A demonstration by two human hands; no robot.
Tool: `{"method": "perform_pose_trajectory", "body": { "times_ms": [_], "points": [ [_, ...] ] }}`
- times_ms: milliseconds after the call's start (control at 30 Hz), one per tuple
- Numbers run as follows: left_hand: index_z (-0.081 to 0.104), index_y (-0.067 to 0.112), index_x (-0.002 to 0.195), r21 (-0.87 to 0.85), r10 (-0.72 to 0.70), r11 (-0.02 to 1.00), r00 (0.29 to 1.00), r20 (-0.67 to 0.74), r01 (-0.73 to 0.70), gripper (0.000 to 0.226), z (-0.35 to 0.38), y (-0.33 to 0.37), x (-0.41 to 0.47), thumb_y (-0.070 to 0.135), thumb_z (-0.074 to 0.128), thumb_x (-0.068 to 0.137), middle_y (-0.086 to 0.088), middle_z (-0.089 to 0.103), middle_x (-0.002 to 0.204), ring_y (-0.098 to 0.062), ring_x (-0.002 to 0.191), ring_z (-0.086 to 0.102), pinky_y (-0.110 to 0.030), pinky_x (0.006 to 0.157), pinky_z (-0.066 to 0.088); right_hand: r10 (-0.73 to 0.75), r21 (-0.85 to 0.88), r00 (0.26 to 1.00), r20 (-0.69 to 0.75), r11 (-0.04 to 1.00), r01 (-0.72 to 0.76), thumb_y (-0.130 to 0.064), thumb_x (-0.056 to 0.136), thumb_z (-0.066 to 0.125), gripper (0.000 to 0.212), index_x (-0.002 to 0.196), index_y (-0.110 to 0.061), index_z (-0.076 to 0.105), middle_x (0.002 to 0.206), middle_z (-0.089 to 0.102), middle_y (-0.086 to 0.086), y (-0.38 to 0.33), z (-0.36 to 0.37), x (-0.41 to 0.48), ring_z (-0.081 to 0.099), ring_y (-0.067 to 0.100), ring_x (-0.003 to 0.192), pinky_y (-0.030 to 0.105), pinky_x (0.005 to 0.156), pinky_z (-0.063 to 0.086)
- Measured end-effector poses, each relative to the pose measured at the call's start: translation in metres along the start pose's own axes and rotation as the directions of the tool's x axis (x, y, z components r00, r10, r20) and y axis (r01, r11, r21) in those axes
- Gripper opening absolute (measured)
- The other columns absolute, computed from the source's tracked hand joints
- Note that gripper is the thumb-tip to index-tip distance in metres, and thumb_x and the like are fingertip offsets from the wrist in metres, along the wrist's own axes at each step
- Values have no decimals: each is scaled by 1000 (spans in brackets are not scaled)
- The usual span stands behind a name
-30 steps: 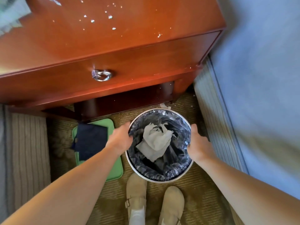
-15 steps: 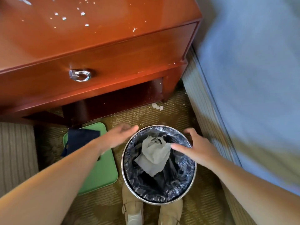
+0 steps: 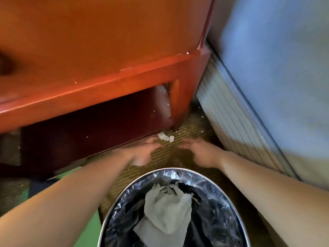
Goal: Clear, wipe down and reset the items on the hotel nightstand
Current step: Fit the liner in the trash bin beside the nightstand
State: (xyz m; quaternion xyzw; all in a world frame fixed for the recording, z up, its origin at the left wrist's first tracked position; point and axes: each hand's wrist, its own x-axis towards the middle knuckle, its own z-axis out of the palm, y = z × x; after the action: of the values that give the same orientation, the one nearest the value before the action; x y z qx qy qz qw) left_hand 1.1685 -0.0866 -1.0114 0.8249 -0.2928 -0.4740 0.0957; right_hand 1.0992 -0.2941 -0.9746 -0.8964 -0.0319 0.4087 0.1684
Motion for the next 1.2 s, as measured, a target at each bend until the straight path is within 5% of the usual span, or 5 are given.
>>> {"method": "perform_pose_trajectory", "body": {
  "times_ms": [267, 500, 700, 1067, 1200],
  "points": [
    [8, 36, 156, 191, 12, 982, 998, -59, 0, 76, 13, -19, 46, 2, 40, 96, 8, -16, 162, -25, 151, 3, -37, 119, 17, -7, -195, 998, 55, 981, 17, 1, 90, 41, 81, 154, -38, 12, 162, -15, -6, 17, 36, 61, -6, 25, 150, 49, 121, 10],
    [13, 35, 154, 199, 103, 977, 986, -132, -75, 68, 20, -28, 60, 13, 42, 97, 6, -7, 164, -20, 150, 12, -37, 121, 20, -104, -225, 977, -188, 973, 61, -4, 87, 50, 74, 148, -42, 30, 163, 4, -6, 21, 36, 72, 5, 20, 148, 40, 119, 15],
    [4, 21, 157, 279, 107, 958, 985, -136, -66, 69, 27, -25, 57, 23, 44, 100, 2, -5, 164, -18, 151, 0, -37, 121, 2, -83, -229, 988, -130, 972, 52, -6, 90, 48, 77, 154, -32, 14, 163, 0, -9, 13, 46, 78, 3, 16, 149, 40, 119, 11],
    [38, 14, 148, -195, 111, 974, 993, -35, -116, 46, -13, 30, -29, 8, 42, 102, -4, 38, 153, -20, 135, 42, -19, 106, 27, -88, -141, 994, -58, 987, 80, -9, 93, 47, 63, 149, -34, 31, 155, 34, -5, -13, 12, 6, 29, 21, 143, 45, 118, 25],
    [54, 20, 137, -335, 42, 937, 985, -168, -97, 37, -30, 56, -75, 12, 42, 102, -5, 64, 123, 0, 84, 58, -15, 75, 41, -53, -56, 993, -110, 997, 47, -14, 95, 46, 52, 141, -40, 44, 142, 53, 4, -35, -16, -42, 56, 23, 122, 43, 102, 47]
  ]
}}
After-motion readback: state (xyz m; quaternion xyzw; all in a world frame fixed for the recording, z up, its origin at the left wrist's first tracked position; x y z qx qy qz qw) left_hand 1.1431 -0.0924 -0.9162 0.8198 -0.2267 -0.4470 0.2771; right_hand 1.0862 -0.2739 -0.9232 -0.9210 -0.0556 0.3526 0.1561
